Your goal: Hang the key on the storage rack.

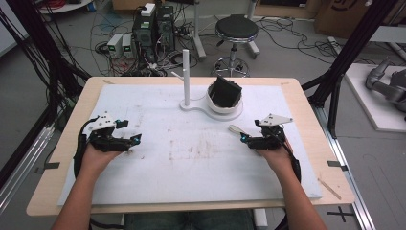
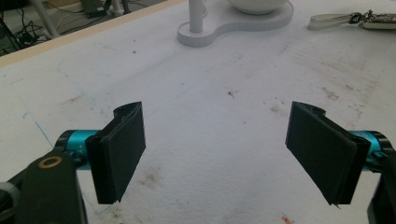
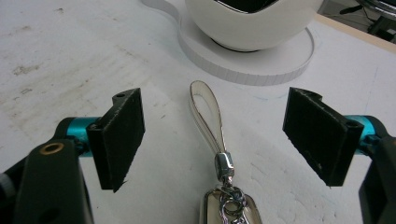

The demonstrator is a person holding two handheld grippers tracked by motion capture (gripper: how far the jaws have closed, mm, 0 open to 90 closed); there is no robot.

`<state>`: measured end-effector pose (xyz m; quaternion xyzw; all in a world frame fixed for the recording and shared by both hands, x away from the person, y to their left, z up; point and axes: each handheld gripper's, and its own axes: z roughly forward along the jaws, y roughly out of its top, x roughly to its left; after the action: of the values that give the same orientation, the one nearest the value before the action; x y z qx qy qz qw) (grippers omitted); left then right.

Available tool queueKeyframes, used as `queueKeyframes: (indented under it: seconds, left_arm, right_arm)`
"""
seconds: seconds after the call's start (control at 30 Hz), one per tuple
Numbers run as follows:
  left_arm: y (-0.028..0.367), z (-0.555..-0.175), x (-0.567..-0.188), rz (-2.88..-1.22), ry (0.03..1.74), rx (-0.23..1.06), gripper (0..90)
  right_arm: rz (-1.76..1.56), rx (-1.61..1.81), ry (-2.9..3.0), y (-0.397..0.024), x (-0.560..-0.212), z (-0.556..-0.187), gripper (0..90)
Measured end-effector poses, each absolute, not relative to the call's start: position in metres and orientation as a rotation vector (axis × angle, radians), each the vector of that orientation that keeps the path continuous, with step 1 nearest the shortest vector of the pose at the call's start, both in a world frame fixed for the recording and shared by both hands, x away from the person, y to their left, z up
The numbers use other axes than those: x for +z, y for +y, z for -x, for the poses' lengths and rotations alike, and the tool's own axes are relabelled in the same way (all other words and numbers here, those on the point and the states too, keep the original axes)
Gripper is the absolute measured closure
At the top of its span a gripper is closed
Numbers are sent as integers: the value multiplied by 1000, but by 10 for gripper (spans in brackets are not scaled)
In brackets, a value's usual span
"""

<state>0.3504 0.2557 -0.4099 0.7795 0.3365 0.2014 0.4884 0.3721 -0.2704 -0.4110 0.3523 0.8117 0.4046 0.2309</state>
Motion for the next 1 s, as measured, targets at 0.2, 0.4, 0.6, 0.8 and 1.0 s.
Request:
queueKeyframes:
  seconds: [0.2,0.4,0.6,0.8,1.0]
  left_arm:
    - [256,-351,-413,-1907,821,479,199]
    - [258,-349,-413,-1903,828,481,199]
    - [258,-349,-413,-1914,824,480,199]
    - [257,-348,-414,-1915,824,474,199]
    - [257,-349,-414,-1916,822,477,199]
  right_arm:
    - [-992,1062,2271,-269,-420,-380,211]
    - [-1024,989,2314,-270,-430,-389,213]
    - [-1068,912,2373,-274,-441,-395,307]
    - [-1061,931,2442,-278,-445,-396,489]
    - [-1006,930,2481,-273,-443,-392,736]
